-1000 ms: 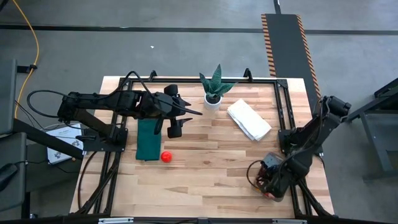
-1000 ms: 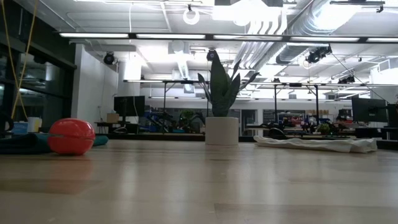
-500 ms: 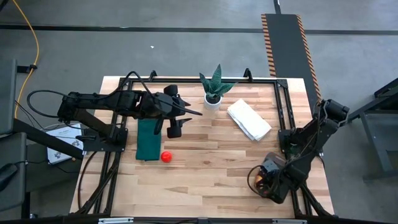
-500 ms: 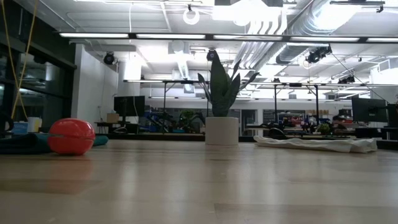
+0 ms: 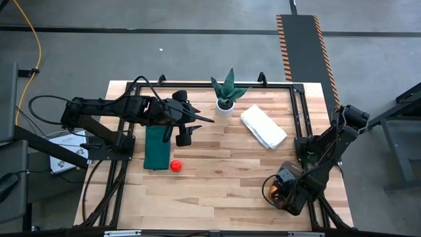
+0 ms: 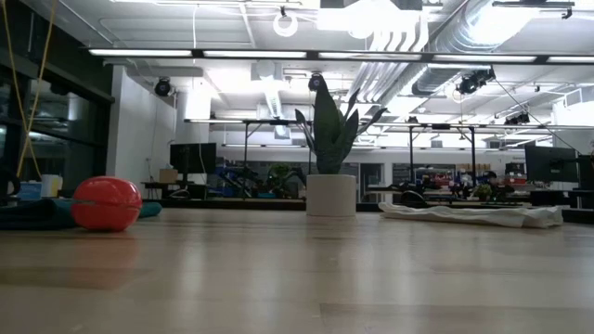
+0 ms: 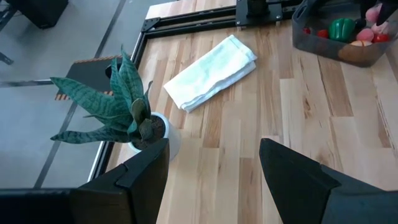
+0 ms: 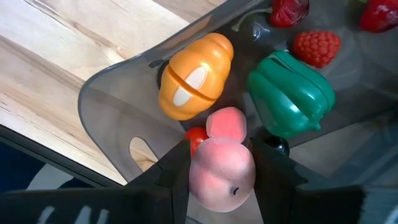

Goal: Pick and placing Produce into tupperware
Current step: Put the pink peach into the black bin, then put the red tomato into the black bin

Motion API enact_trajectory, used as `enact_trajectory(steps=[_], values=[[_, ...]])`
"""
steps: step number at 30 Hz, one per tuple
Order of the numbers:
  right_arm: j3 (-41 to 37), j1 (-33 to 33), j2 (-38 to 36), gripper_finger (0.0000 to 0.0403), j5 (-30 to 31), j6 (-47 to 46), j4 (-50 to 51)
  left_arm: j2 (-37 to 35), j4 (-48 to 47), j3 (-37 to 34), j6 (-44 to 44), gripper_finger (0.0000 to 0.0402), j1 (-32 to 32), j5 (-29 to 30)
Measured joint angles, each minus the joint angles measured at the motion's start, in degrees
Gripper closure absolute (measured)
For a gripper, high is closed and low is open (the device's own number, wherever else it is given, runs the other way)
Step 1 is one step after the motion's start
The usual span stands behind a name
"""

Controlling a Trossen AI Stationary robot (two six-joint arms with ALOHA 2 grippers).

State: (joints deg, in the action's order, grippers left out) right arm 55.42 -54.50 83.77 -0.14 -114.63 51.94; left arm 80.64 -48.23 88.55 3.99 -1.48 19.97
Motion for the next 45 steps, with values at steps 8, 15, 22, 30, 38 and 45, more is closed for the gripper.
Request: enact_trajectory(steps=[8, 15, 22, 30, 38, 45], values=[[0.0, 0.0, 0.0, 0.0266, 0.4, 0.1, -0.1, 0.0, 0.0, 0.0, 0.0, 0.0163, 0.0, 0.0], [0.0, 0.0, 0.0, 0.0225, 1.0, 0.0, -0.4, 0.0, 0.0, 0.0, -0.5, 0.0163, 0.0, -0.1], [0.0, 0.0, 0.0, 0.0219, 1.0, 0.2, -0.4, 0.0, 0.1, 0.0, -1.4, 0.0163, 0.0, -1.4], [0.0, 0.1, -1.4, 0.0218, 0.6, 2.5, -0.3, -2.4, -0.2, 0.0, 1.6, 0.0163, 0.0, -0.9], [-0.1, 1.9, -6.0, 0.0218, 2.7, 3.3, 0.0, -8.4, -1.7, 0.0, 0.0, 0.0163, -0.1, -0.7], [-0.1, 5.9, -12.1, 0.0221, 9.3, 8.0, -1.6, -12.9, -9.4, 0.0, -3.8, 0.0163, -0.1, -2.2]])
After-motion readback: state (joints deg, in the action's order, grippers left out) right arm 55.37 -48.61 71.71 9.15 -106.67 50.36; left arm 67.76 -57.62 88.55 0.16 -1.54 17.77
